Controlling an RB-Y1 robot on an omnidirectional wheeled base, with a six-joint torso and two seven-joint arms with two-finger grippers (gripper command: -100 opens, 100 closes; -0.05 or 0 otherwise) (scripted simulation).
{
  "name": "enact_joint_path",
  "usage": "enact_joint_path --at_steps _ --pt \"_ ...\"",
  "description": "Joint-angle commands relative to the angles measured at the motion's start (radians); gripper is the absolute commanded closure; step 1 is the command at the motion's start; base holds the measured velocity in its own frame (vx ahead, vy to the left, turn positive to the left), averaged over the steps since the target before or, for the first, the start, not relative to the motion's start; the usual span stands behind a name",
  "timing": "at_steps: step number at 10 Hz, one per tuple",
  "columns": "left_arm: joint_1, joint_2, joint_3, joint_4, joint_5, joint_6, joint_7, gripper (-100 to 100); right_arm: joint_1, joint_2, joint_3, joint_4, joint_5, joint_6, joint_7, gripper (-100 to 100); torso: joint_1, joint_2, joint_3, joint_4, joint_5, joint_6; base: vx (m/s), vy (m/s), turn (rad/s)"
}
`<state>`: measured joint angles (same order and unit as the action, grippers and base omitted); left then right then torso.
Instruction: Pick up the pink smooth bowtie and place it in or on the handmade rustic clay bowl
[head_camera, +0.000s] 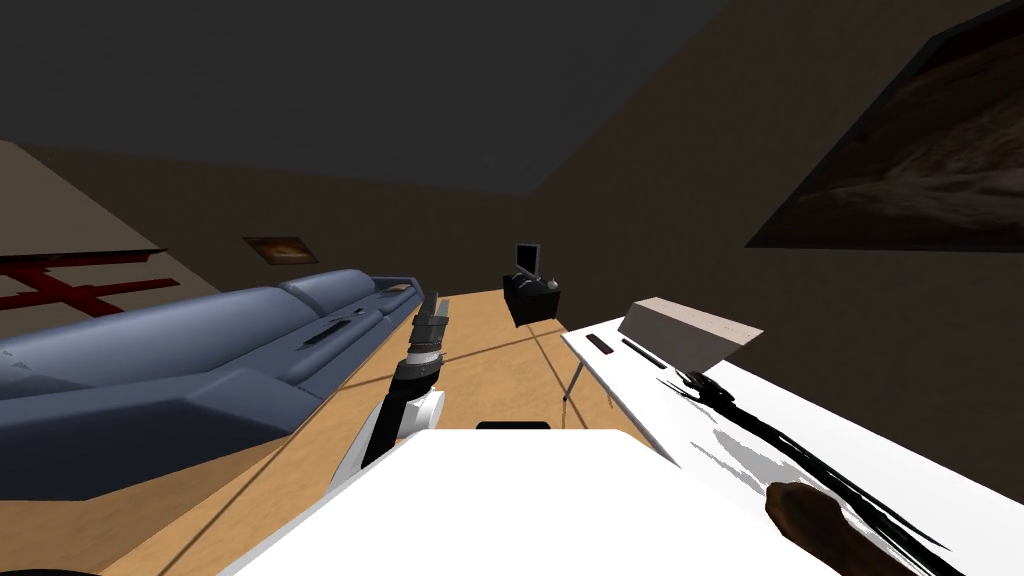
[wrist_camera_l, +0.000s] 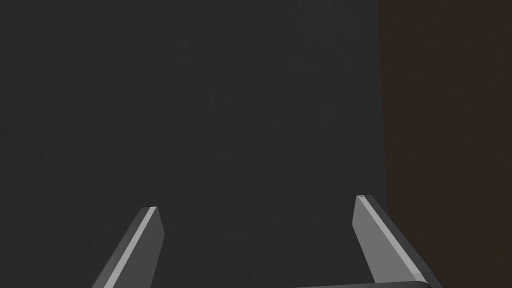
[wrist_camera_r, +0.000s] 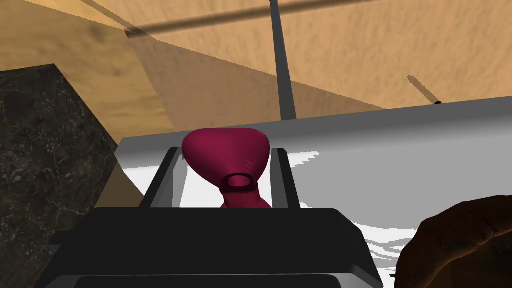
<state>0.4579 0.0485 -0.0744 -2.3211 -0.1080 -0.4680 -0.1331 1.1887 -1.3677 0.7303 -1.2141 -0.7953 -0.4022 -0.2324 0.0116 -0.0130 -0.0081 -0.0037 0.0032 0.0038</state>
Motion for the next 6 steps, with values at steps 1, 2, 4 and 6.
enact_joint_path --at_steps 1,2,4,6 --pt "0.000 0.000 0.000 0.000 0.000 0.000 0.000 0 0.040 -0.001 0.032 0.011 -0.034 -0.021 -0.010 100 0.000 0.000 0.000 0.000 0.000 0.000 0.192 0.168 -0.075" --pt "0.000 0.000 0.000 0.000 0.000 0.000 0.000 0 0.040 -0.001 0.032 0.011 -0.034 -0.021 -0.010 100 0.004 -0.002 -0.001 0.000 0.000 0.001 0.121 0.126 -0.063" --pt "0.000 0.000 0.000 0.000 0.000 0.000 0.000 0 0.079 -0.019 0.062 0.015 -0.073 -0.042 -0.022 100 -0.001 0.002 0.001 0.000 0.000 0.001 0.102 0.090 -0.034" --pt "0.000 0.000 0.000 0.000 0.000 0.000 0.000 0 0.102 -0.038 0.079 0.016 -0.096 -0.055 -0.029 100 -0.002 0.001 0.000 0.000 0.000 0.000 0.098 0.096 -0.017"
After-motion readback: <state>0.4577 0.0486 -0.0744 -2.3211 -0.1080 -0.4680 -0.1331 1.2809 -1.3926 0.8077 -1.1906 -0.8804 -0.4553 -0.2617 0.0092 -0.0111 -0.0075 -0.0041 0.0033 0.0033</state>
